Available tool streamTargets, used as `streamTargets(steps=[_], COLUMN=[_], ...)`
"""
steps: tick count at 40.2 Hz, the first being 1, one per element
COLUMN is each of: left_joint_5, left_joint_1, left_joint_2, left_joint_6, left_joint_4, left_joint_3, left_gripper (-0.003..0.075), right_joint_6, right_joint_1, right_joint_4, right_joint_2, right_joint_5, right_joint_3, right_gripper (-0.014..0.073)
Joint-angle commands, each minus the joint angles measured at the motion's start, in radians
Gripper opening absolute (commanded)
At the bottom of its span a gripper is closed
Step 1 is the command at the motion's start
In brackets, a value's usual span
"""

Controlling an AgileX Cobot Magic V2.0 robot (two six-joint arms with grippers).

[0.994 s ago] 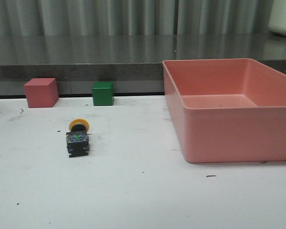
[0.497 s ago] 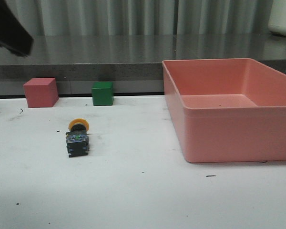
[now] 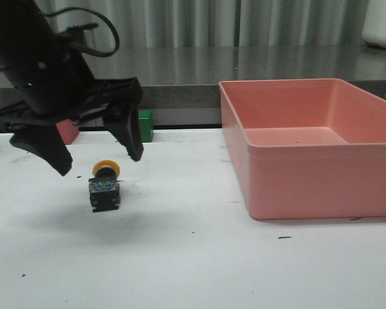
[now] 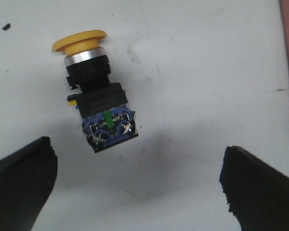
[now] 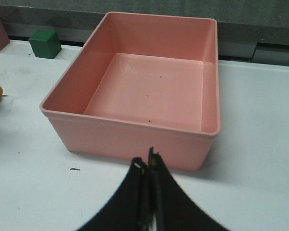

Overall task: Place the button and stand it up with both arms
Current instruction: 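Lower the left gripper over the button and grasp its body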

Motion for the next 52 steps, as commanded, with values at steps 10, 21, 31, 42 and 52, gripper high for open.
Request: streamTargets(steps=[10, 21, 31, 42, 52], left_joint_5=[0.054, 0.066, 0.065, 0.11, 0.141], left_joint_1=[0.047, 0.055, 0.055, 0.055, 0.053], left_joint_2=[0.168, 0.235, 0.24, 0.24, 0.213], left_joint_6=[-0.04, -0.04, -0.04, -0.04, -0.016], left_joint_4=[-0.017, -0.013, -0.002, 0.055, 0.081], left_joint_3=[-0.202, -0.283, -0.287, -0.289, -0.314], left_gripper=[0.0557, 0.0498, 0.0316, 0.0197, 0.0165], right_joint_6=[-0.01, -0.01, -0.01, -0.01, -0.01], right_joint_1=[-0.005, -0.005, -0.005, -0.005, -0.005], right_joint_4=[-0.007, -0.007, -0.007, -0.007, -0.007], right_joint_2=[0.006, 0.006, 0.006, 0.006, 0.006], right_joint_5=[-0.075, -0.075, -0.075, -0.075, -0.075], right_joint_3=[-0.027, -0.027, -0.027, -0.027, -0.027], right_gripper=[-0.0069, -0.0069, -0.0069, -0.0069, -0.0069])
